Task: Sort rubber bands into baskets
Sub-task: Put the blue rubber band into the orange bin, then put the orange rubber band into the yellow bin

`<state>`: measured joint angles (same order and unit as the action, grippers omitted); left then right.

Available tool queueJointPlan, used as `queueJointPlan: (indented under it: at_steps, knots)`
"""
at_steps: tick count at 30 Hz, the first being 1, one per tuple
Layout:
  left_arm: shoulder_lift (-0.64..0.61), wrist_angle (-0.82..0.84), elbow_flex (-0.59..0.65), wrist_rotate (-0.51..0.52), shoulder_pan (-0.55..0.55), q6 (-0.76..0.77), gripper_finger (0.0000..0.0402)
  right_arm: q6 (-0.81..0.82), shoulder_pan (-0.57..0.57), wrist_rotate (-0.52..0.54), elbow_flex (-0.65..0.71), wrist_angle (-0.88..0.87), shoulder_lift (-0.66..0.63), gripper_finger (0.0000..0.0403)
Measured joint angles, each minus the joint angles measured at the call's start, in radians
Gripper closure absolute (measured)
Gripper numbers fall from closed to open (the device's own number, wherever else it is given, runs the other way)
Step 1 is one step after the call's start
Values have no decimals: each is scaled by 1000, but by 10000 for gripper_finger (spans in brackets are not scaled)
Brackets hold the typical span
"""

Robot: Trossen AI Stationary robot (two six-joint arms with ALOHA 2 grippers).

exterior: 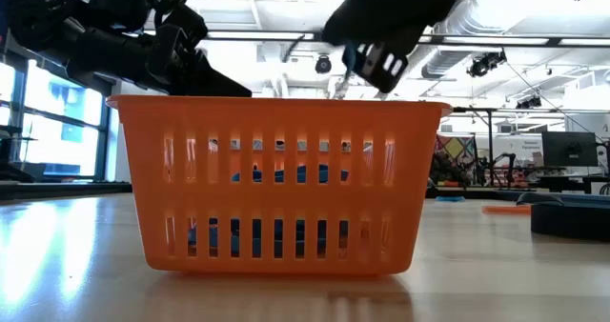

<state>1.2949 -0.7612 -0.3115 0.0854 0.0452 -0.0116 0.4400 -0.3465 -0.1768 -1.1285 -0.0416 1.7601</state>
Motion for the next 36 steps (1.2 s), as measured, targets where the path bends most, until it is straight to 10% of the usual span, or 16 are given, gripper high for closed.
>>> queueJointPlan:
  at_steps: [24,36]
  knots:
    - [0,0,0,9,20,24,383,-57,85,-262,-108,-54,186,397]
    - [0,21,0,33,64,71,383,-56,85,-271,-108,-58,180,251]
